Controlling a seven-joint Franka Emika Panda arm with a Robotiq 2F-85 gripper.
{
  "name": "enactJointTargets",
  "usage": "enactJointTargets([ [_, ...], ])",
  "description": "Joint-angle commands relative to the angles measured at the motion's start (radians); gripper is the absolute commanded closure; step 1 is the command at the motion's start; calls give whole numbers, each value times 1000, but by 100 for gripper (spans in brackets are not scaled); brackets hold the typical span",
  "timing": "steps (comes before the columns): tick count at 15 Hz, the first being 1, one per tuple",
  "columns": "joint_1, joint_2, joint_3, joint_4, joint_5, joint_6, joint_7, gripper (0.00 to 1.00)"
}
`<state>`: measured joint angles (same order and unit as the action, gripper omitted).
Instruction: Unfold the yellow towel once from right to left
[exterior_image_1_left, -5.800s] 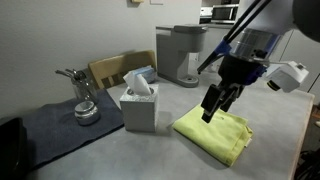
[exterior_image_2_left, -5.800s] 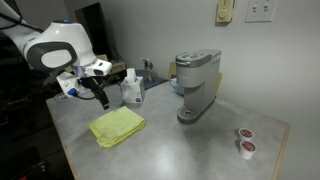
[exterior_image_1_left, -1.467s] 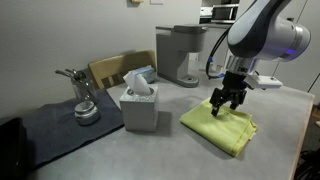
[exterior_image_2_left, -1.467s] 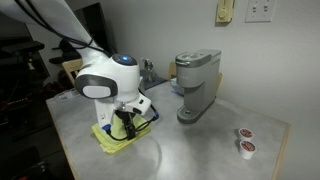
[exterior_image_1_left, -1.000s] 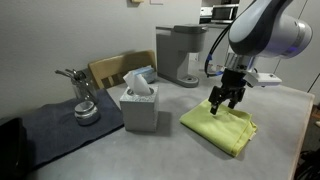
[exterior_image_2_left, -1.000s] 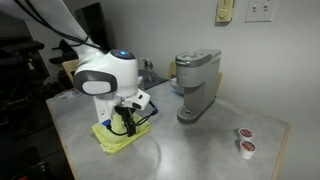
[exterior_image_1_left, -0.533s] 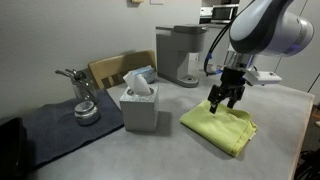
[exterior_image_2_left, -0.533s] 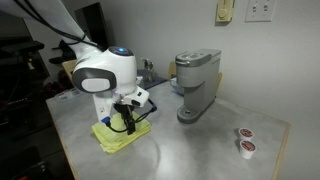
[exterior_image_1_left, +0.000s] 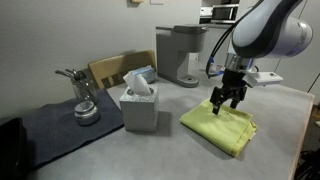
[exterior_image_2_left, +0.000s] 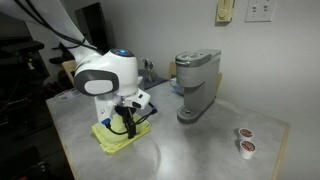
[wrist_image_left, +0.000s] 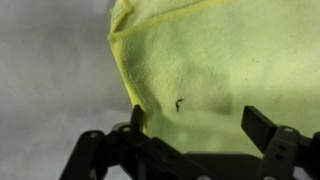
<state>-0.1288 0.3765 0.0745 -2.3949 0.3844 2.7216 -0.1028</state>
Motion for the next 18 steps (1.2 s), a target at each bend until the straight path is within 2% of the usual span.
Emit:
enactJointTargets([
  [1, 18, -6, -26, -8, -49, 13, 48, 0],
  [16, -54, 27, 21, -1, 49, 23, -23, 1],
  [17, -57, 29, 22, 1, 54, 24, -26, 21],
  [18, -59, 31, 24, 3, 58, 23, -28, 26],
])
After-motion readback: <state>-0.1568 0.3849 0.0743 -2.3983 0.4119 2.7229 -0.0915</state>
